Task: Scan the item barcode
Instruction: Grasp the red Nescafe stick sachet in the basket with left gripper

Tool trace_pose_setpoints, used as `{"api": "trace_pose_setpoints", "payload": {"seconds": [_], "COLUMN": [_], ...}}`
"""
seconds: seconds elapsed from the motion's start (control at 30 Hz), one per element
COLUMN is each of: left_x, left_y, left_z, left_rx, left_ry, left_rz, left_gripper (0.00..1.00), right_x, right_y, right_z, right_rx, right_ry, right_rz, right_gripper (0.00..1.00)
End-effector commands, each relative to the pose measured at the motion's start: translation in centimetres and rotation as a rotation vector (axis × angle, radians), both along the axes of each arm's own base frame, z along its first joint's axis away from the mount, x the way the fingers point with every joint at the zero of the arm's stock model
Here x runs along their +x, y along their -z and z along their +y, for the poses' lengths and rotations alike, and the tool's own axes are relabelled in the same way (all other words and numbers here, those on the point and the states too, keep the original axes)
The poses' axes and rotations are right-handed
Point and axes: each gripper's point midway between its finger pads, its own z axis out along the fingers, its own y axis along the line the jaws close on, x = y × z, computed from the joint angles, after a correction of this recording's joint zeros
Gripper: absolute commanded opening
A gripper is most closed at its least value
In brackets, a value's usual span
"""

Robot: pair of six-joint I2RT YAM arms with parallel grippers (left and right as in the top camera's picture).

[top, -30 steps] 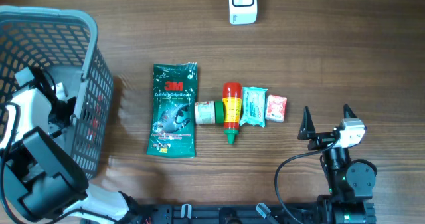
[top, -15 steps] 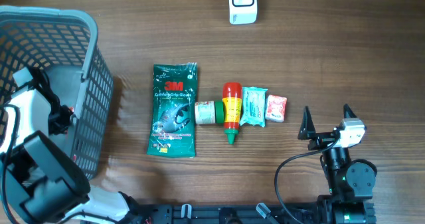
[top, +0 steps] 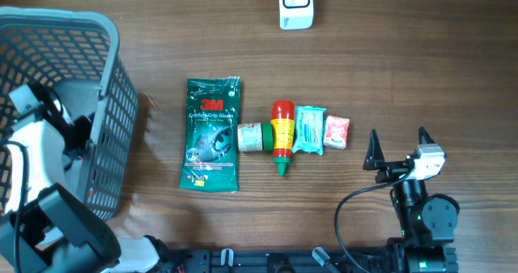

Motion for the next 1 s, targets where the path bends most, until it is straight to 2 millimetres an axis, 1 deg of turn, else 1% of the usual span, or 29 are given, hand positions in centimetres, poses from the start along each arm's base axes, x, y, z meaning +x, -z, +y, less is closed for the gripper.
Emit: {"api": "trace_pose_setpoints", "payload": {"seconds": [0.0,0.1,0.17,0.2,0.27,0.37,0.4,0.43,0.5,0.53,0.6,0.67,0.73,0.77,0.8,0.87,0.93,0.97], "left_x": [-2.6,-3.1,-3.2,-3.3,-3.8,-4.9,-5.3,-5.6,-6.1,-6.0,-5.5,-4.3,-2.2,-1.0,-0.3,2.0,3.3,4.5], "left_y": [2.6,3.2,3.2,3.3,3.7,4.8,5.4,5.9,6.4,6.3,5.5,3.5,-0.1,-2.4,-4.0,-9.9,-14.8,-19.9], "left_z": [0.1,0.1,0.2,0.3,0.3,0.0,-0.3,-0.6,-0.9,-0.9,-0.6,0.4,1.9,2.7,3.3,4.9,5.8,5.5], "left_rx": [0.035,0.034,0.034,0.033,0.024,-0.002,-0.01,-0.017,-0.022,-0.021,-0.012,0.013,0.056,0.087,0.108,0.185,0.245,0.271], "left_ry": [0.01,0.002,-0.003,-0.011,-0.036,-0.132,-0.163,-0.164,-0.162,-0.162,-0.162,-0.148,-0.14,-0.141,-0.142,-0.145,-0.143,-0.12], "left_rz": [0.093,0.099,0.098,0.098,0.105,0.111,0.114,0.118,0.13,0.126,0.111,0.077,0.012,-0.037,-0.07,-0.193,-0.288,-0.408], "left_gripper": [0.98,0.94,0.93,0.91,0.81,0.75,0.71,0.62,0.25,0.04,0.04,0.04,0.04,0.04,0.04,0.04,0.04,0.04], "right_x": [0.0,0.0,0.0,0.0,0.0,0.0,0.0,0.0,0.0,0.0,0.0,0.0,0.0,0.0,0.0,0.0,0.0,0.0], "right_y": [-0.1,-0.1,-0.1,-0.1,-0.1,-0.1,-0.1,-0.1,-0.1,-0.1,-0.1,-0.1,-0.1,-0.1,-0.1,-0.1,-0.1,-0.1], "right_z": [0.2,0.2,0.2,0.2,0.2,0.2,0.2,0.2,0.2,0.2,0.2,0.2,0.2,0.2,0.2,0.2,0.2,0.2], "right_rx": [-0.009,-0.009,-0.009,-0.009,-0.009,-0.009,-0.009,-0.009,-0.009,-0.009,-0.009,-0.009,-0.009,-0.009,-0.009,-0.009,-0.009,-0.009], "right_ry": [-0.008,-0.008,-0.008,-0.008,-0.008,-0.008,-0.008,-0.008,-0.008,-0.008,-0.008,-0.008,-0.008,-0.008,-0.008,-0.008,-0.008,-0.008], "right_rz": [-0.007,-0.007,-0.007,-0.007,-0.007,-0.007,-0.007,-0.007,-0.008,-0.007,-0.007,-0.007,-0.007,-0.007,-0.007,-0.007,-0.007,-0.007], "right_gripper": [1.0,1.0,1.0,1.0,1.0,1.0,1.0,1.0,1.0,1.0,1.0,1.0,1.0,1.0,1.0,1.0,1.0,1.0]}}
